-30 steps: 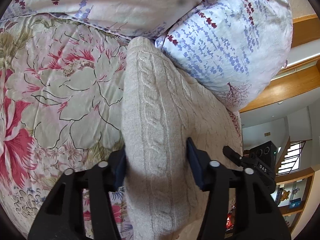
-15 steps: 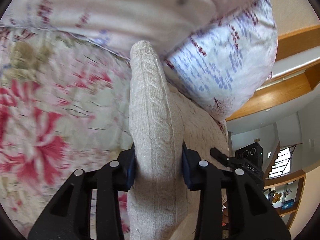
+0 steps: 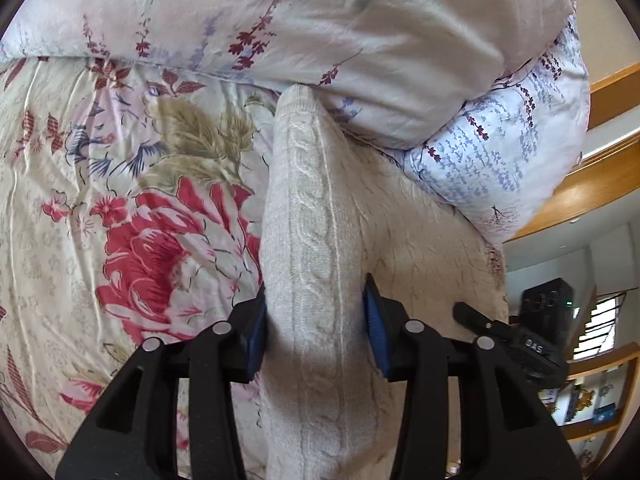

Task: Fold small clothes

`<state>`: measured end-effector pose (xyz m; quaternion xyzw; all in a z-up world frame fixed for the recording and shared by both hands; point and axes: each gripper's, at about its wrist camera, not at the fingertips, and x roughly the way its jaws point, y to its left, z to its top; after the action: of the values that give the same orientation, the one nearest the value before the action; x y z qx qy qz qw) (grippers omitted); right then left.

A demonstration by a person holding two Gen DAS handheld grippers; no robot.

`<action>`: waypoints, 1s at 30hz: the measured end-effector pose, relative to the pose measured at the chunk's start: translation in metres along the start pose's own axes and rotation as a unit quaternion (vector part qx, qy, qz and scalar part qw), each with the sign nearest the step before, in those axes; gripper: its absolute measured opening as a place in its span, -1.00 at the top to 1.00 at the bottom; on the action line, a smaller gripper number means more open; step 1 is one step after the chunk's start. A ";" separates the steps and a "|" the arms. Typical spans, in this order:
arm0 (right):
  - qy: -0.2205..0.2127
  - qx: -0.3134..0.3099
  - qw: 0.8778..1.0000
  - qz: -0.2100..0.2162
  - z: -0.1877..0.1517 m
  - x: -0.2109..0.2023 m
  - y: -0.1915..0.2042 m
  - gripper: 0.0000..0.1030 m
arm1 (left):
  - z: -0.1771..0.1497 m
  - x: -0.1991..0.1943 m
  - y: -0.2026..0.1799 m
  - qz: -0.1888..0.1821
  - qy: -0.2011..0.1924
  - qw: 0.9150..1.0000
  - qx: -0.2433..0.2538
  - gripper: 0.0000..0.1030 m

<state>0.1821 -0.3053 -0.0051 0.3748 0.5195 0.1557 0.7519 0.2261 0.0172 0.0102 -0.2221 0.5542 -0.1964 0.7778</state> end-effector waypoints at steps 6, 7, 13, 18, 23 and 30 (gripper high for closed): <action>-0.028 -0.067 0.995 -0.062 0.007 0.002 0.032 0.45 | -0.011 -0.004 -0.013 0.016 -0.032 0.999 0.020 0.22; -0.032 -0.074 0.995 -0.064 0.011 0.004 0.038 0.45 | -0.017 -0.007 -0.011 0.013 -0.043 0.999 0.023 0.22; -0.006 -0.041 0.996 -0.074 0.018 0.018 0.019 0.21 | -0.016 -0.006 -0.007 0.030 -0.057 0.998 0.027 0.15; -0.059 -0.052 0.989 -0.127 0.010 -0.027 0.027 -0.16 | -0.020 -0.040 -0.031 0.097 -0.094 0.986 0.096 0.10; -0.103 -0.146 0.981 -0.077 -0.016 -0.055 0.064 -0.16 | -0.049 -0.068 -0.063 0.048 -0.116 0.981 0.149 -0.11; -0.039 -0.171 0.974 -0.143 -0.039 -0.008 0.060 -0.16 | -0.066 -0.027 -0.068 0.085 -0.065 0.980 0.168 -0.12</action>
<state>0.1535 -0.2542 0.0367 0.1683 0.5033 0.1186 0.8392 0.1512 -0.0322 0.0508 -0.0525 0.4787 -0.2049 0.8521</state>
